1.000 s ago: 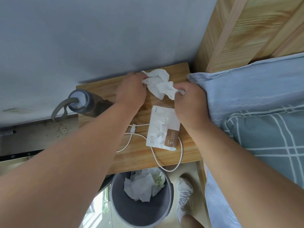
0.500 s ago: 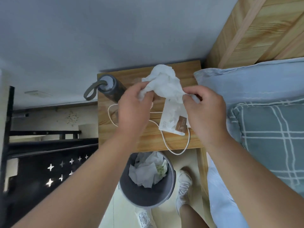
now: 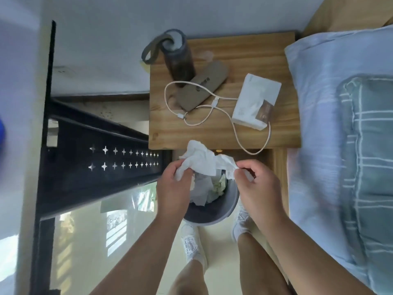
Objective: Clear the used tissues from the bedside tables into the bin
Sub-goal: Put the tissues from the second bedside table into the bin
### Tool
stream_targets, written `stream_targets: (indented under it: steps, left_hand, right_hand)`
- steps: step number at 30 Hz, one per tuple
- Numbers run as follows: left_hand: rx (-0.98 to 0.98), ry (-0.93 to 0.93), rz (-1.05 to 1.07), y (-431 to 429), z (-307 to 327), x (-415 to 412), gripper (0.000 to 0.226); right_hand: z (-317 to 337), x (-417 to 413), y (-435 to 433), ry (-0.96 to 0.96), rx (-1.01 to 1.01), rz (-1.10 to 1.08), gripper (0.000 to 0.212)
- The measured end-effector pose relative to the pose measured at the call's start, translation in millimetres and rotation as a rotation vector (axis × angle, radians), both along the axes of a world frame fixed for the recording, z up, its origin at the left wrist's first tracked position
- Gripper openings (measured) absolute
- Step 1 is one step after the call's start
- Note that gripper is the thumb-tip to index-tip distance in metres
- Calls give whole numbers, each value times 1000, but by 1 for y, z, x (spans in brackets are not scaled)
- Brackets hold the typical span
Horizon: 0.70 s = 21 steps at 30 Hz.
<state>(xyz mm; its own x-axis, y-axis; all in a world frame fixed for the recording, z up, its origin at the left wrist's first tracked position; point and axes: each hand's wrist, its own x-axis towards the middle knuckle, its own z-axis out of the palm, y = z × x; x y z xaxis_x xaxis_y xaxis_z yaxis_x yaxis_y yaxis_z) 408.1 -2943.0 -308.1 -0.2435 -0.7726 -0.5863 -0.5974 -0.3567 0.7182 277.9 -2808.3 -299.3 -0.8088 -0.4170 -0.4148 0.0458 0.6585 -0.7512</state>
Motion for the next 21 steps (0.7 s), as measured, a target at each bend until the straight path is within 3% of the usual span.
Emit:
stream_targets:
  steps: [2,9,13,16,19,21]
  left_hand:
    - [32,-46,5,6,-24,19,45]
    - [152,-117,61,15,-109,59,22]
    - [328,-102,29,16,-151,72,61]
    - [408,-130,-28,18,-169,80,84]
    - [357,-136,-73,16,-174,91,74]
    - [253,-153,-77,10,-171,96,55]
  right_hand:
    - [-27,16,8,-47,48,15,17]
    - [-124,46,19,-188,176,11,18]
    - [-163,52,18,-218,171,50,19]
    - [-178,48,13,-318,206,137,31]
    - [-181,47,18,-391,291,259,42]
    - [-177,46,26,-415,259,202,38]
